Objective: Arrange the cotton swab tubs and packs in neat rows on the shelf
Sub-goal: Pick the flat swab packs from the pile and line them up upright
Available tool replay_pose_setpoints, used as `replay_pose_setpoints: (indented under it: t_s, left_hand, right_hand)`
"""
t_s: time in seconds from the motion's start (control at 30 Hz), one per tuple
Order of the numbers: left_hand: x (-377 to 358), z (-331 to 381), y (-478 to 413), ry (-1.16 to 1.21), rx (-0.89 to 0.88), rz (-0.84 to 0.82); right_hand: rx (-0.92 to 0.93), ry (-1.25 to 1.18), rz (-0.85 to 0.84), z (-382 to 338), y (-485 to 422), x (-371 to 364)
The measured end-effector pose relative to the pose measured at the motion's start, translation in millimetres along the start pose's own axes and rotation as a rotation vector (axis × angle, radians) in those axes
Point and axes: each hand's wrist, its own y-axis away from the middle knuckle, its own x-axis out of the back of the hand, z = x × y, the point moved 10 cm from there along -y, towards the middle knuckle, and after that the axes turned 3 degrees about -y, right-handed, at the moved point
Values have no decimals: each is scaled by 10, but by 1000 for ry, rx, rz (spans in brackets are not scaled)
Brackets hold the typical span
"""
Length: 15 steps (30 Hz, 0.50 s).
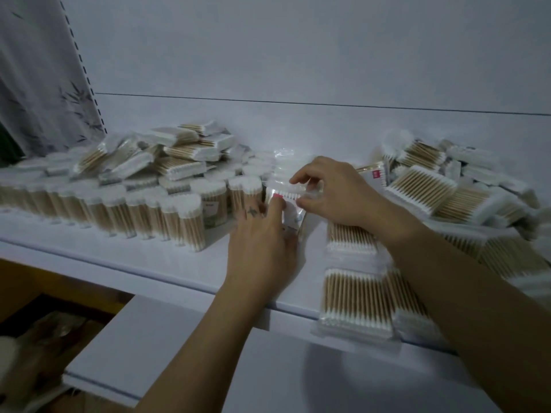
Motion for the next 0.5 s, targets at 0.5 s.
replay_pose_setpoints:
  t_s: [0.5]
  left_hand:
    - [86,20,43,193,48,-74]
  right_hand:
    - [-113,-125,-63,75,51,-145]
